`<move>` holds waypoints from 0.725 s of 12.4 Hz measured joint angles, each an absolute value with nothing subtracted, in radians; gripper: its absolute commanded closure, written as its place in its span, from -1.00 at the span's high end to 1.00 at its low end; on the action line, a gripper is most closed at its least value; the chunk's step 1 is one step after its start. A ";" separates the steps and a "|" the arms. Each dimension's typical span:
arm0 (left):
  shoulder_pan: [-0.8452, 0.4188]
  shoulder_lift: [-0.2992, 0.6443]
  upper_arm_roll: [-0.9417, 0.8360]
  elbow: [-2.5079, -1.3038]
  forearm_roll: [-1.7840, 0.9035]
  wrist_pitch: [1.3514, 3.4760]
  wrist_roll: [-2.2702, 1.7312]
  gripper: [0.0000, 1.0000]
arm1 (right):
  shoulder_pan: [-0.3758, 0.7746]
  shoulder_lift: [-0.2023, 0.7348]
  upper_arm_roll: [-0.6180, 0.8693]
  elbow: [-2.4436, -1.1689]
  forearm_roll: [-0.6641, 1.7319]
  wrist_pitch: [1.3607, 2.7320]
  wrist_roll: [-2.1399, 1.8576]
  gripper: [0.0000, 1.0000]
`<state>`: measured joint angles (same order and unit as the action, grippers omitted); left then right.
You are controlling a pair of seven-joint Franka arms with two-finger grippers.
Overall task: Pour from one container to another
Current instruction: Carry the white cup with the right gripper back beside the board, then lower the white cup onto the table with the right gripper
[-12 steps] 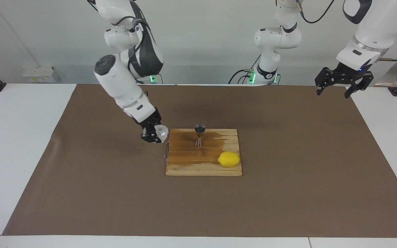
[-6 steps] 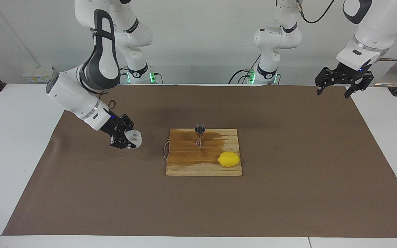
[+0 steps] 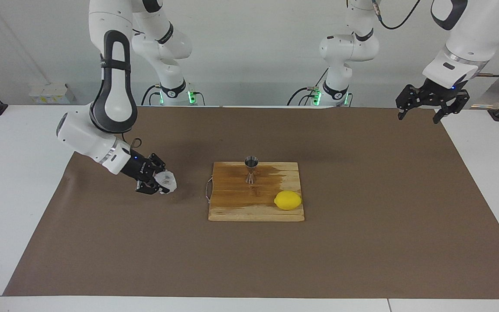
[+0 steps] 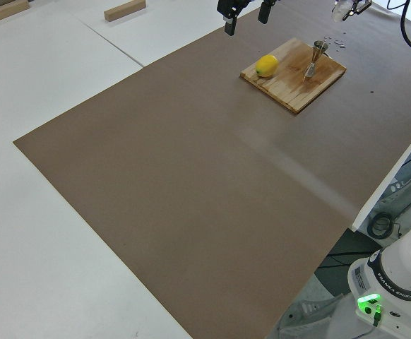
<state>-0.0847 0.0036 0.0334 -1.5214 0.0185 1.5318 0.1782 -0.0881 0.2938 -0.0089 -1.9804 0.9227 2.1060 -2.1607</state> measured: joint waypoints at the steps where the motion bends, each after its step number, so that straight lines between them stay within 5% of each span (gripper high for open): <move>1: -0.085 0.004 0.033 -1.521 0.019 1.532 0.178 1.00 | -0.104 0.331 -0.009 -1.985 0.979 2.106 -2.218 -0.73; 6: -0.085 0.004 0.033 -1.521 0.019 1.532 0.178 1.00 | -0.105 0.390 0.004 -2.013 1.054 2.105 -2.303 -0.50; 7: -0.085 0.004 0.033 -1.521 0.019 1.532 0.178 1.00 | -0.106 0.389 0.003 -2.026 1.057 2.105 -2.321 0.06; 8: -0.085 0.004 0.033 -1.521 0.019 1.532 0.178 1.00 | -0.107 0.389 0.003 -2.036 1.058 2.105 -2.331 0.89; 9: -0.085 0.004 0.033 -1.521 0.019 1.532 0.178 1.00 | -0.107 0.389 0.003 -2.043 1.060 2.105 -2.337 1.00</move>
